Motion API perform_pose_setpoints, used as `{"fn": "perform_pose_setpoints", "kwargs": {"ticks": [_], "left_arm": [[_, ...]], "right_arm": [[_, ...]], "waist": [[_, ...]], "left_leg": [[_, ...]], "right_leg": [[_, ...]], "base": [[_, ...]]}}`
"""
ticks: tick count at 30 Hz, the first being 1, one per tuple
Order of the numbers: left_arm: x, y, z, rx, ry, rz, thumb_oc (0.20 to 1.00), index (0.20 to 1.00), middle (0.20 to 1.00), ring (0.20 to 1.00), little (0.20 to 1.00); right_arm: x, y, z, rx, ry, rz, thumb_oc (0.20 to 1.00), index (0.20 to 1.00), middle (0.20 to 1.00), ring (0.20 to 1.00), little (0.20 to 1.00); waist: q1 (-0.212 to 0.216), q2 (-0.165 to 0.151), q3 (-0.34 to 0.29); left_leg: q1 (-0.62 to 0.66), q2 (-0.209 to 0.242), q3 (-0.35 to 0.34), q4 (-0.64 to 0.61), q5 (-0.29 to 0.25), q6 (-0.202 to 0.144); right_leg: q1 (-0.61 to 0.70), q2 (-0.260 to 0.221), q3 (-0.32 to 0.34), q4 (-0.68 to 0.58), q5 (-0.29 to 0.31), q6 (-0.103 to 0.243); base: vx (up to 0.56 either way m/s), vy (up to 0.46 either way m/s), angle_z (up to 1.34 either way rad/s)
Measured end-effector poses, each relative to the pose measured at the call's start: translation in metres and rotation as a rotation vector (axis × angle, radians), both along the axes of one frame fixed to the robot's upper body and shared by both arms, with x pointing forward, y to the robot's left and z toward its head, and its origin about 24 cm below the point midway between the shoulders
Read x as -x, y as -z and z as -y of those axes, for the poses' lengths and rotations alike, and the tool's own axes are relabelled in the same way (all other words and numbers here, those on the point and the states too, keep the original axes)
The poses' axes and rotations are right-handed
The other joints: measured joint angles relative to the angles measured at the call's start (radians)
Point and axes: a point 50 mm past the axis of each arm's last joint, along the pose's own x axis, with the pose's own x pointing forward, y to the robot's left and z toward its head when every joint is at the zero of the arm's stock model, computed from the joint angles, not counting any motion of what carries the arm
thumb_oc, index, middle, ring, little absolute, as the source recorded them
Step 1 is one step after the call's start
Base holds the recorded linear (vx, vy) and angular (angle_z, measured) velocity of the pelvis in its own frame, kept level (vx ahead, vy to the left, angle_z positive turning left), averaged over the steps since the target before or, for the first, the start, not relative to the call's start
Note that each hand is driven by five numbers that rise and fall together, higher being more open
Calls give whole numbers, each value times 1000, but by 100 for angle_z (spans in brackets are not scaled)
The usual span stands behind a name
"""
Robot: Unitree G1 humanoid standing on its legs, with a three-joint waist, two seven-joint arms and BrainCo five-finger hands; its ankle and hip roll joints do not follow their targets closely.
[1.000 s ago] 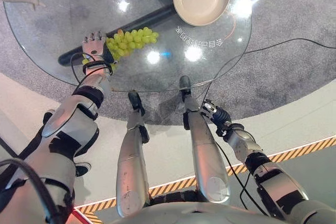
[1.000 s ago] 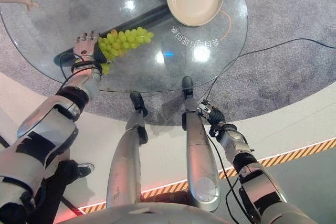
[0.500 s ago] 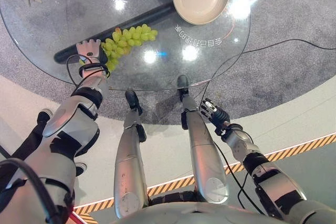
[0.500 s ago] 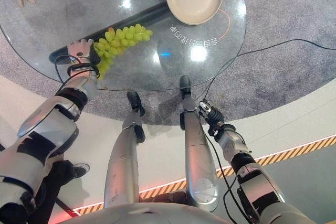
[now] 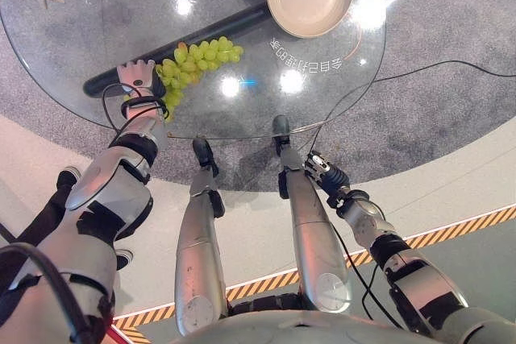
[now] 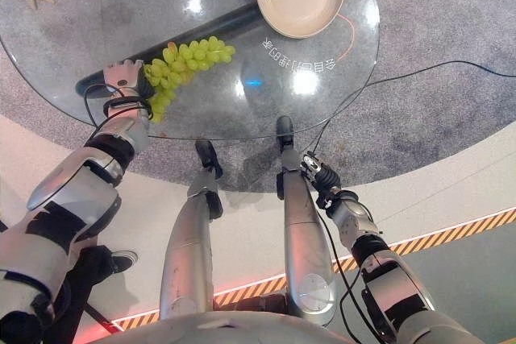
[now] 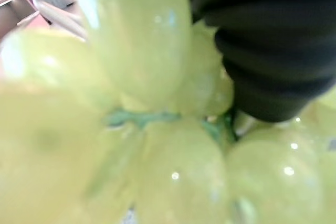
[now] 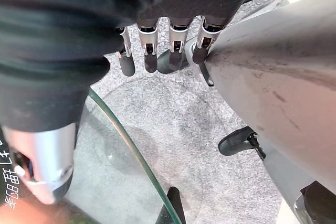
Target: Pick up fruits into the plate
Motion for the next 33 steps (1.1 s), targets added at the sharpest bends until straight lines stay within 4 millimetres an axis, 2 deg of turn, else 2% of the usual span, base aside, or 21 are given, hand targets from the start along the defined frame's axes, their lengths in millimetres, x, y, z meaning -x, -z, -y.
{"fn": "perform_pose_setpoints", "kwargs": {"ticks": [1,2,17,24,25,26,33], "left_arm": [[0,0,0,0,2,4,840,840,840,840,840],[0,0,0,-1,2,5,1000,1000,1000,1000,1000],[-2,-1,9,7,32,24,1000,1000,1000,1000,1000],[-4,-6,10,7,33,32,1000,1000,1000,1000,1000],[-4,-6,10,8,33,31,426,426,426,426,426],[-4,-6,11,8,35,30,200,200,200,200,200],[-5,-8,15,-3,48,47,200,200,200,200,200]], "right_arm": [[0,0,0,0,0,0,1000,1000,1000,1000,1000],[0,0,0,0,0,-1,1000,1000,1000,1000,1000],[0,0,-1,-23,-4,4,1000,1000,1000,1000,1000],[0,1,-3,-28,-5,3,1000,1000,1000,1000,1000],[0,0,-3,-30,-5,4,1000,1000,1000,1000,1000],[0,0,-3,-31,-5,4,1000,1000,1000,1000,1000],[0,1,-5,-41,-4,3,1000,1000,1000,1000,1000]], "waist": [[1,0,0],[1,0,0],[2,0,0],[4,-30,-17],[5,-31,-18],[6,-31,-18],[8,-31,-18]], "left_leg": [[-1,0,0,0,0,0],[-1,0,0,0,0,0],[-7,0,-3,6,-6,-6],[-38,0,-1,33,-17,-4],[-38,0,-1,33,-17,-4],[-38,0,-1,33,-17,-4],[-38,0,1,34,-17,-4]], "right_leg": [[-1,0,0,0,0,0],[-1,0,0,0,0,0],[-3,0,-2,1,0,0],[-29,0,3,10,0,0],[-29,0,3,10,0,0],[-29,0,3,10,0,0],[-30,0,6,9,-4,6]], "base": [[0,0,0],[0,0,0],[-2,-4,0],[-4,-10,0],[0,0,0],[0,0,0],[0,0,0]]}}
